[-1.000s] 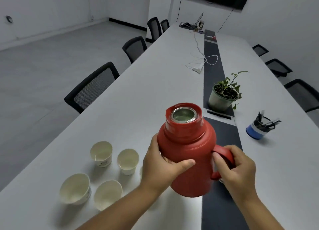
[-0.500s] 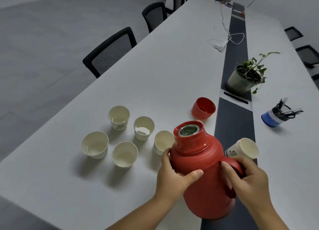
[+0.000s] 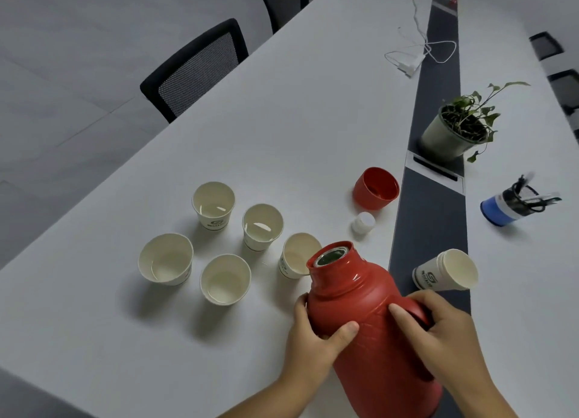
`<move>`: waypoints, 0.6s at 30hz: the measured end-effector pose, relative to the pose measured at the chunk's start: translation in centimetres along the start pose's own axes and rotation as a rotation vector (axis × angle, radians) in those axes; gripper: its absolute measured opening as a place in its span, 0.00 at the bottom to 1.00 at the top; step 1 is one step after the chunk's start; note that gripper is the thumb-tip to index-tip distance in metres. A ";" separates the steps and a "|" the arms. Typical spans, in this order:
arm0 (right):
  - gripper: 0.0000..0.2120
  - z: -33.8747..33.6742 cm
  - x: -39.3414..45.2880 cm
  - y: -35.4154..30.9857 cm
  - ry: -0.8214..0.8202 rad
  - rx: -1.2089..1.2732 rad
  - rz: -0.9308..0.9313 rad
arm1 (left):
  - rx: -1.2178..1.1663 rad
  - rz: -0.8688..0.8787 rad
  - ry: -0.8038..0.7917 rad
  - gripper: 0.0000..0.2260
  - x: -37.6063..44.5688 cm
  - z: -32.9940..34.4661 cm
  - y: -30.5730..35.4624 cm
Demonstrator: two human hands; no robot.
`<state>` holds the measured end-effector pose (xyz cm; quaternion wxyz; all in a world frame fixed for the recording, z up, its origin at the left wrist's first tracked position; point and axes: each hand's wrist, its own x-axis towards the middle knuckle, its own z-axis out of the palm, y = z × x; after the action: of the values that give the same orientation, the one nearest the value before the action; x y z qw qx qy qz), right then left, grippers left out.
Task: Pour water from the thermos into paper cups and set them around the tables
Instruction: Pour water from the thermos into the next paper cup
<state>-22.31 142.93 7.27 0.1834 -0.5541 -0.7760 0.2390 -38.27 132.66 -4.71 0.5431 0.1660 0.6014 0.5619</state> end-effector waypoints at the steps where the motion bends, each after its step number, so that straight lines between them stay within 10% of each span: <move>1: 0.15 -0.1 0.1 -0.1 -0.004 -0.016 0.009 | -0.003 -0.008 0.000 0.42 -0.1 0.1 -0.1; 18: 0.12 -0.5 1.0 -0.7 -0.050 -0.133 0.039 | -0.119 -0.059 -0.009 0.34 -0.6 0.7 -0.8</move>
<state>-22.92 143.81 8.11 0.1221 -0.5738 -0.7837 0.2042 -37.13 132.25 -5.00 0.5712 0.1183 0.5692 0.5795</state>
